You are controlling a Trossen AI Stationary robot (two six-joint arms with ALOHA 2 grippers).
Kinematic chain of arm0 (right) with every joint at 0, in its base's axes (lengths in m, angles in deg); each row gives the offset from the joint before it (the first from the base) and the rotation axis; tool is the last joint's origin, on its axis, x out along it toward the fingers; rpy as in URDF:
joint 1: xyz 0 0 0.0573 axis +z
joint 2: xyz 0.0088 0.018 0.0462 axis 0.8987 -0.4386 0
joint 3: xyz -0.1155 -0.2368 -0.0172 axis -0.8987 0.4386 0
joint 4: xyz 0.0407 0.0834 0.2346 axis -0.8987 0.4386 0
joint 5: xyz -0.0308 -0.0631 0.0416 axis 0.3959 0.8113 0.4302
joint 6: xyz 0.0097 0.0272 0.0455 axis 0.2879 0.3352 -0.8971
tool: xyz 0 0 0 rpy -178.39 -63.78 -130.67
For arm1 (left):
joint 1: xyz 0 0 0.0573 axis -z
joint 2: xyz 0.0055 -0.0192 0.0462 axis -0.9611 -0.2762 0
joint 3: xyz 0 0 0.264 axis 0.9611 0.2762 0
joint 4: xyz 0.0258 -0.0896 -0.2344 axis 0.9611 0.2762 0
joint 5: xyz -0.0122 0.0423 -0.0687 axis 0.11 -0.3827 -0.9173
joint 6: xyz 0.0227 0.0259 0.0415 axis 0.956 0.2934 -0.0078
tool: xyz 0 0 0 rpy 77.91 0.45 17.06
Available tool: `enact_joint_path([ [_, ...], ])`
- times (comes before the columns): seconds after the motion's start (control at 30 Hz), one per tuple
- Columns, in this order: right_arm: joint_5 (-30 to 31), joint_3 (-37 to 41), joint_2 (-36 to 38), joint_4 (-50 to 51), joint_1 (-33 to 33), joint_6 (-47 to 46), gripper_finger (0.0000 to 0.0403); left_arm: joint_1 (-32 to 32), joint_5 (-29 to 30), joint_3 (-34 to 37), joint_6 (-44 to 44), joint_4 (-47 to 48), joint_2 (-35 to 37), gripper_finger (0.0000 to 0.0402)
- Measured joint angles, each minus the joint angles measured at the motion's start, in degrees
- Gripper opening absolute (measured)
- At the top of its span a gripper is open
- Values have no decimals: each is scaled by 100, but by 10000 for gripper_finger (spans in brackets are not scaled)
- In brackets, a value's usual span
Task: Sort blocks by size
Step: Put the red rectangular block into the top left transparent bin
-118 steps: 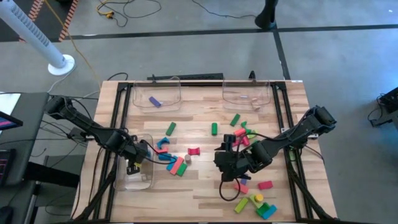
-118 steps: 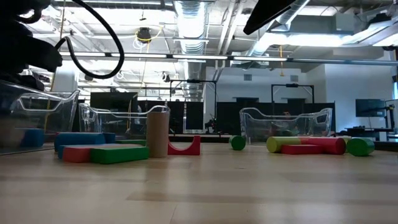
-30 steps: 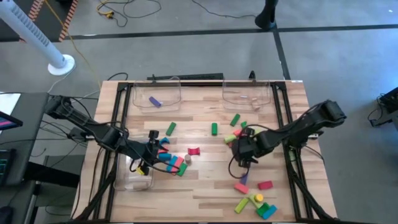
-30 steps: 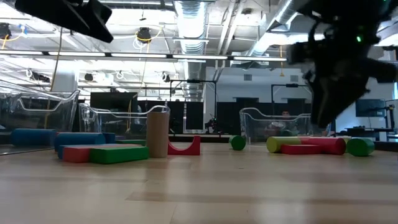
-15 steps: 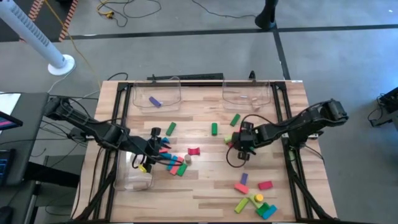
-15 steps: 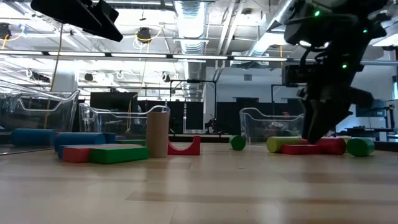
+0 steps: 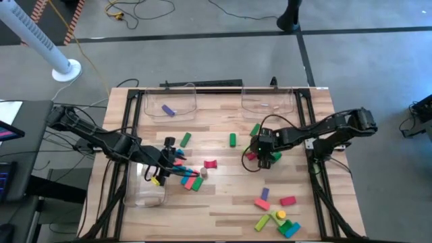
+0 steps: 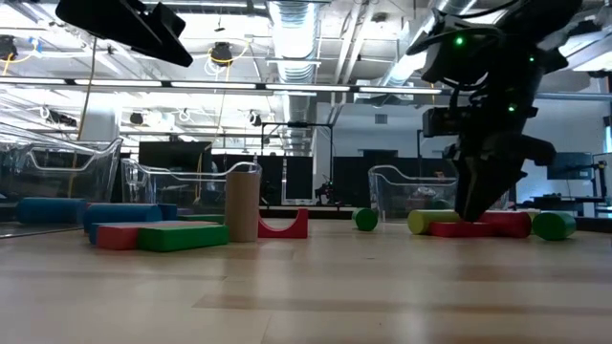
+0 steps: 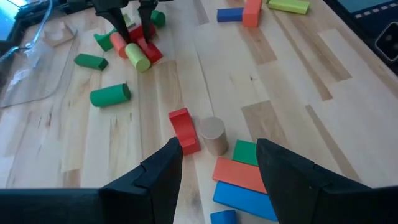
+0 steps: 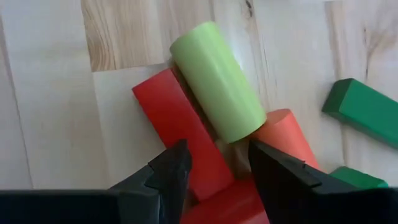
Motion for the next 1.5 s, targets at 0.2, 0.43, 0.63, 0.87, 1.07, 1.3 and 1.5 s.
enact_joint_path([
  [0.2,-368,305,16,-428,-28,-102,203,0,-91,0,-45,4,0,199],
  [0.43,-480,420,4,-569,287,-385,203,0,-90,0,-69,7,0,199],
  [0.63,-440,420,-5,-604,516,-551,203,0,-90,2,-61,-75,0,199],
  [0.87,-398,420,-9,-621,567,-598,155,0,-90,2,-42,-152,0,199],
  [1.07,-396,420,0,-628,578,-614,127,0,-88,2,-50,-153,0,199],
  [1.3,-396,420,-2,-623,611,-912,161,0,-88,2,-69,-152,0,199],
  [1.5,-398,413,-2,-635,761,-1044,133,-60,-86,2,-22,-153,0,199],
])
